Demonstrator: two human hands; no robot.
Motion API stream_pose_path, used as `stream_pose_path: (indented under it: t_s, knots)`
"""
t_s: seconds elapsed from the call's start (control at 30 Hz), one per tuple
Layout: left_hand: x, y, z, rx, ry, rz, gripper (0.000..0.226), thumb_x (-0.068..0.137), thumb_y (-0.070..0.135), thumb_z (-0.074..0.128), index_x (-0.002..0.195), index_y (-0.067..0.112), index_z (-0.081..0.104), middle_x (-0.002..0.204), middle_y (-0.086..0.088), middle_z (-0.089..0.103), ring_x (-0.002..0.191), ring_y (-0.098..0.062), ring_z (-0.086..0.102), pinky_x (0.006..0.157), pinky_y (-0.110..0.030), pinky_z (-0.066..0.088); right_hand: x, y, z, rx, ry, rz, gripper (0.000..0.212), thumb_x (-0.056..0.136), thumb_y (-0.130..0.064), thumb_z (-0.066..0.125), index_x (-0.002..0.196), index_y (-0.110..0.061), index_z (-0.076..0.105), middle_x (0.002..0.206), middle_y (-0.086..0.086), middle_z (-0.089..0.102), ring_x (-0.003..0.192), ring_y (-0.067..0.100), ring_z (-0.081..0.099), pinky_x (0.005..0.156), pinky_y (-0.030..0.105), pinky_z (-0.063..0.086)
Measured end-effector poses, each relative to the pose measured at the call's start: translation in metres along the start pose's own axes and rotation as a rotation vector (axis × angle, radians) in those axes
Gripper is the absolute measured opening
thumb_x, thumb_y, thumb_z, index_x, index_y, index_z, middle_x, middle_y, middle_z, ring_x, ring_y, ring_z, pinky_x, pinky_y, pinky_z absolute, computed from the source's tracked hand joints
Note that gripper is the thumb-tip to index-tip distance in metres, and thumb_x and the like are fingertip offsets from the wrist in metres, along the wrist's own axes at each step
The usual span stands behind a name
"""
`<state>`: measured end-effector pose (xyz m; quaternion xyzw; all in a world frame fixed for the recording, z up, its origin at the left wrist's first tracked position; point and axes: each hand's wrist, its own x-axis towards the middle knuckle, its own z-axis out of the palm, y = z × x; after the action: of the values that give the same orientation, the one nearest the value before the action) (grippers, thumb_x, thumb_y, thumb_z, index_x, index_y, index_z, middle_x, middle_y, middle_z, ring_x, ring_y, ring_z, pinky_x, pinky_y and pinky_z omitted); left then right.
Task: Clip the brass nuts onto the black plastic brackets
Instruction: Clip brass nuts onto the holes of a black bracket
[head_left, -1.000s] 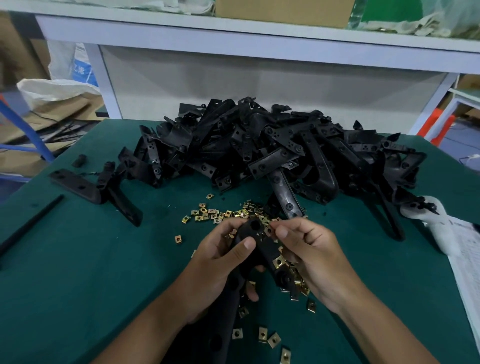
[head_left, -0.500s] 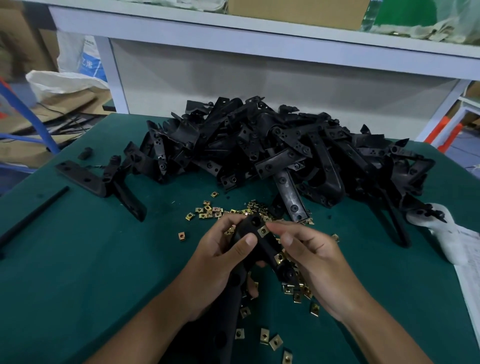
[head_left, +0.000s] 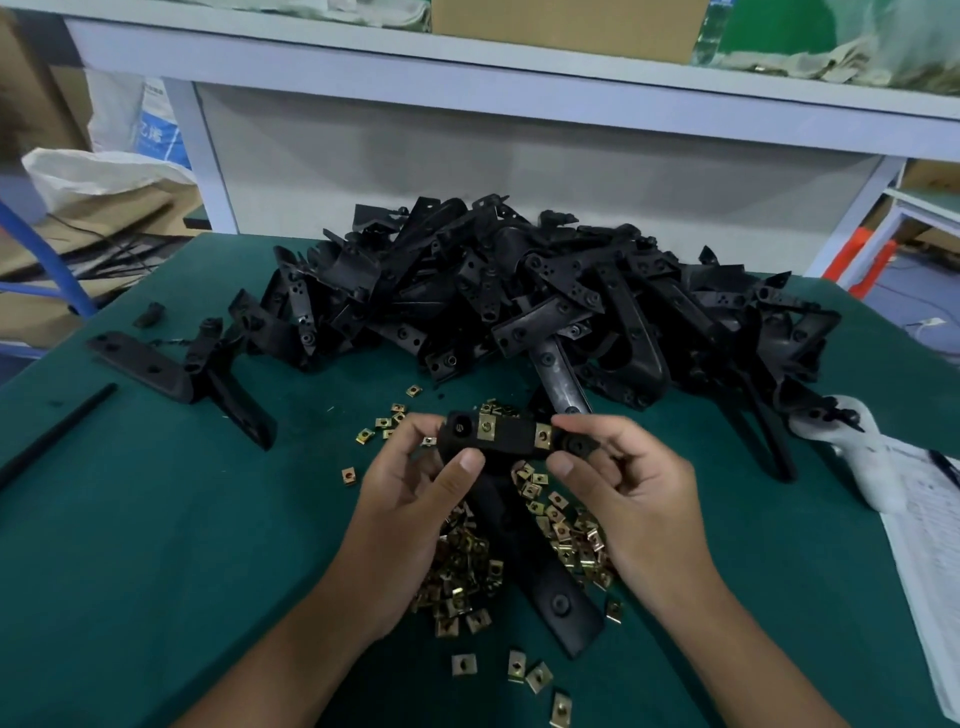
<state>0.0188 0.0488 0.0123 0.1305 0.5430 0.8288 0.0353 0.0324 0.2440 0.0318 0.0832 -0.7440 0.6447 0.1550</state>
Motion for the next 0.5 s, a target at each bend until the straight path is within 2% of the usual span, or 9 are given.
stream_pose_path:
  t_s: [0.13,0.2,0.27,0.33,0.43,0.5]
  knots:
    - [-0.004,0.010,0.008,0.207,0.027,0.138,0.012,0.087,0.044,0.073,0.090,0.034,0.067,0.090,0.003,0.068,0.085,-0.010,0.063,0.077,-0.020,0.050,-0.002,-0.008,-0.005,-0.080,0.062,-0.084,0.033,0.077,-0.058,0.076,0.106,-0.041,0.075,0.065,-0.013,0.031,0.062,0.010,0.034,0.061,0.036,0.038]
    - [-0.005,0.018,0.016,0.231,0.023,0.198,0.005,0.091,0.034,0.073,0.089,0.034,0.068,0.083,0.011,0.069,0.078,0.000,0.063,0.072,-0.012,0.049,-0.002,-0.020,-0.010,-0.136,0.093,-0.135,0.030,0.078,-0.060,0.074,0.104,-0.045,0.074,0.064,-0.015,0.034,0.062,0.007,0.035,0.059,0.033,0.035]
    - [-0.006,0.025,0.027,0.293,0.003,0.231,0.005,0.093,0.030,0.068,0.092,0.034,0.068,0.081,0.017,0.070,0.075,0.006,0.062,0.068,-0.007,0.047,-0.005,-0.036,-0.019,-0.211,0.114,-0.186,0.023,0.079,-0.056,0.074,0.102,-0.048,0.072,0.066,-0.016,0.040,0.062,0.005,0.037,0.058,0.022,0.034]
    - [-0.006,0.032,0.041,0.419,-0.040,0.254,0.004,0.094,0.040,0.068,0.097,0.040,0.066,0.092,0.018,0.072,0.086,0.004,0.066,0.072,-0.010,0.048,-0.012,-0.054,-0.037,-0.299,0.147,-0.239,0.021,0.081,-0.048,0.075,0.102,-0.049,0.071,0.069,-0.015,0.048,0.062,0.004,0.040,0.059,0.013,0.032]
    - [-0.005,0.035,0.069,0.621,-0.197,0.280,0.023,0.088,0.050,0.057,0.110,0.044,0.062,0.114,0.015,0.068,0.111,-0.008,0.062,0.088,-0.027,0.049,-0.040,-0.077,-0.078,-0.415,0.229,-0.265,0.022,0.081,-0.048,0.074,0.103,-0.051,0.070,0.069,-0.017,0.050,0.063,0.003,0.041,0.061,0.009,0.031]
    - [-0.005,0.036,0.098,0.764,-0.337,0.372,0.028,0.090,0.053,0.054,0.116,0.043,0.060,0.123,0.020,0.060,0.118,-0.006,0.056,0.095,-0.023,0.043,-0.069,-0.089,-0.112,-0.477,0.294,-0.251,0.023,0.081,-0.048,0.074,0.104,-0.051,0.070,0.066,-0.020,0.046,0.062,0.002,0.040,0.061,0.009,0.030]
